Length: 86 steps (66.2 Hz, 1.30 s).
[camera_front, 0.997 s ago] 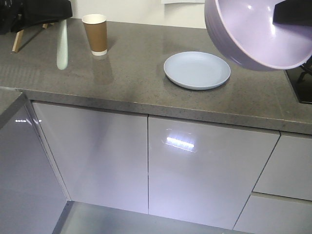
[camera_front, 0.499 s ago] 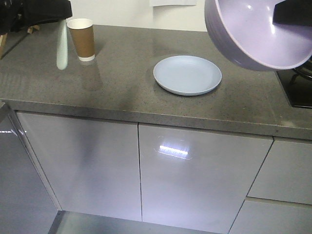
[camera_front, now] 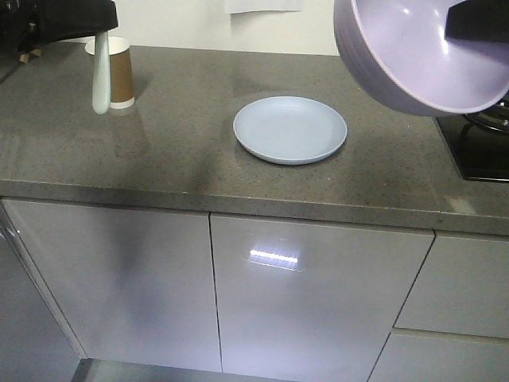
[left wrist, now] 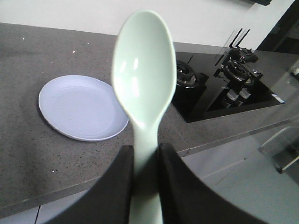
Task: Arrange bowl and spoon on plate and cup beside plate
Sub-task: 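Drive the base toward the counter with the pale blue plate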
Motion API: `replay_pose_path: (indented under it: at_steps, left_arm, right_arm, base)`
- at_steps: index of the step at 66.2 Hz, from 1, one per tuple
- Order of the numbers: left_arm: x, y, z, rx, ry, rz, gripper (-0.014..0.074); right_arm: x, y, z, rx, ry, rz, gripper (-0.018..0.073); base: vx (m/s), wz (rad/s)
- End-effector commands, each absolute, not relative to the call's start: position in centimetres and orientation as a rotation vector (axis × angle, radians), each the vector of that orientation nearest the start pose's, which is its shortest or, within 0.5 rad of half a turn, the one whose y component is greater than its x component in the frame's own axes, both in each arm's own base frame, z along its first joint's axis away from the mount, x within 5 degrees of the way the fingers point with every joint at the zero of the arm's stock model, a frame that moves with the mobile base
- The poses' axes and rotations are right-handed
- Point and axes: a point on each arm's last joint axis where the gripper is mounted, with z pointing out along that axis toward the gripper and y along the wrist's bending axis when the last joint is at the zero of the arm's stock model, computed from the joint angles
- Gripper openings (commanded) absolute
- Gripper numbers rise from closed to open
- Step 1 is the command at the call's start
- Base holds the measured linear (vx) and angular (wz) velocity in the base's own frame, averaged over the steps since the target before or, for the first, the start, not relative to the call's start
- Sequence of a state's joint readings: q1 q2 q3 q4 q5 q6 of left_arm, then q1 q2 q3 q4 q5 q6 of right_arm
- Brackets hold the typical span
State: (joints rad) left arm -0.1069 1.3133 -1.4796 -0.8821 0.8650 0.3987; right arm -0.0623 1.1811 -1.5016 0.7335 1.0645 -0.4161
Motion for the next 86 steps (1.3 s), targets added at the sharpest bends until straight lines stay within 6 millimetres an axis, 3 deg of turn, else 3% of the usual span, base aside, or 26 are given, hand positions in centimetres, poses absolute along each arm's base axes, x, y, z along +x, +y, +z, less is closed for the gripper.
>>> replay_pose_path:
  at_steps: [1, 86]
  left_arm:
    - [25.34, -8.08, 48.24, 0.233, 1.86, -0.894, -0.0006]
    - [25.34, -8.08, 48.24, 0.233, 1.86, -0.894, -0.0006]
  right_arm:
    - [20.86, 4.08, 50.0, -0.294, 1.907, 0.624, -0.0011]
    - [20.86, 4.08, 50.0, -0.294, 1.907, 0.624, -0.0011]
  base:
    - [0.05, -0.05]
    - [0.06, -0.02]
